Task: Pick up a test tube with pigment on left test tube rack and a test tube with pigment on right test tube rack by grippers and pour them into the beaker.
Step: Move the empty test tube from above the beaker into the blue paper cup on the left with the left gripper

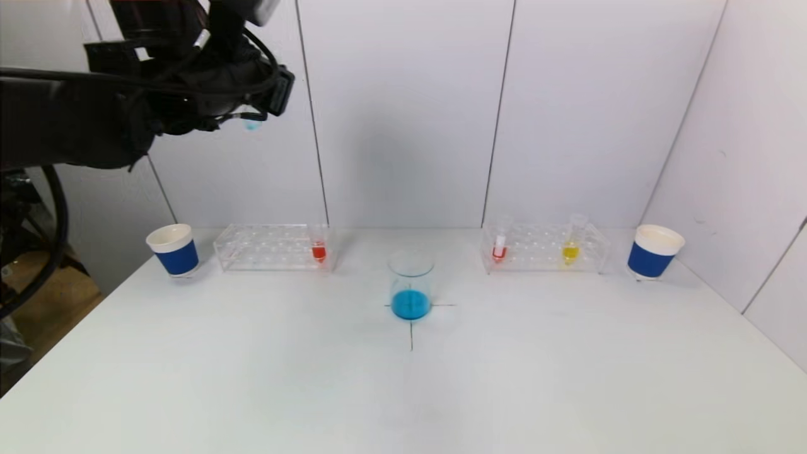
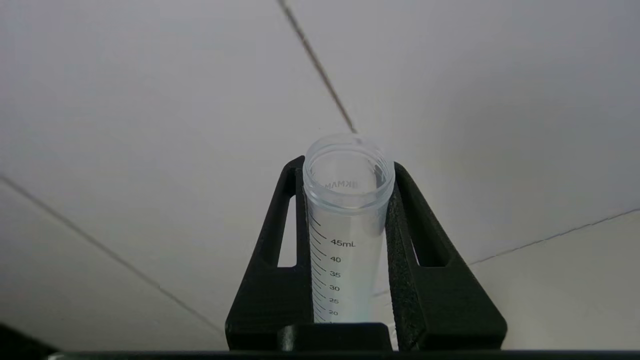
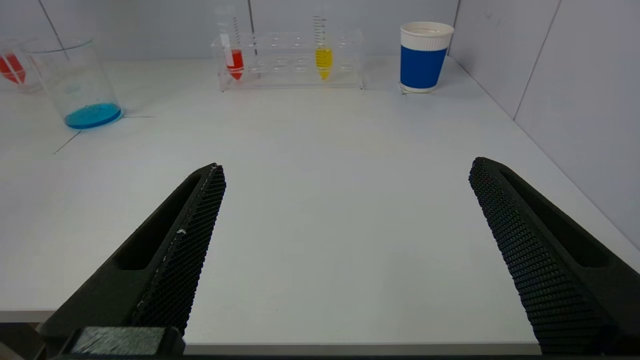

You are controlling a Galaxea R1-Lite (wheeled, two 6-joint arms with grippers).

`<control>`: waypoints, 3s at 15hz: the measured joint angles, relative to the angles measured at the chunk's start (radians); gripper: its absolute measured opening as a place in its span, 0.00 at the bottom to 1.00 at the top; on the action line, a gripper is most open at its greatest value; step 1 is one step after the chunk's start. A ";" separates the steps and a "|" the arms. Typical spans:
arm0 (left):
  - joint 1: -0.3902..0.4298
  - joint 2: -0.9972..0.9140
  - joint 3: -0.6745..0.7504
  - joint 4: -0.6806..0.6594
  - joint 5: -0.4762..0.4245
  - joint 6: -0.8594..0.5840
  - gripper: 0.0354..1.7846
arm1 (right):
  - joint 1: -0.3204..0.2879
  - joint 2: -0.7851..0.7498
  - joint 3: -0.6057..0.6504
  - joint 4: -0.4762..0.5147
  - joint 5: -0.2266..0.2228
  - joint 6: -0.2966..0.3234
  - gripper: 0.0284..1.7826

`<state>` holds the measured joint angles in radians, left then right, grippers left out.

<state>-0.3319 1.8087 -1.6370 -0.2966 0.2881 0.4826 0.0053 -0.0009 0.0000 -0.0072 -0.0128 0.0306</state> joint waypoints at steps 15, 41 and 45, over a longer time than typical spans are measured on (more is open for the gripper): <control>0.409 -0.188 0.259 0.107 0.058 -0.439 0.23 | 0.000 0.000 0.000 0.000 0.000 0.000 0.99; 0.558 0.420 0.205 -0.399 -0.084 -0.434 0.23 | 0.000 0.000 0.000 0.000 0.000 0.000 0.99; 0.560 0.474 0.169 -0.400 -0.085 -0.433 0.23 | 0.001 0.000 0.000 0.000 0.000 0.000 0.99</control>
<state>0.2283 2.2826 -1.4677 -0.6966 0.2034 0.0500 0.0062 -0.0009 0.0000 -0.0072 -0.0128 0.0306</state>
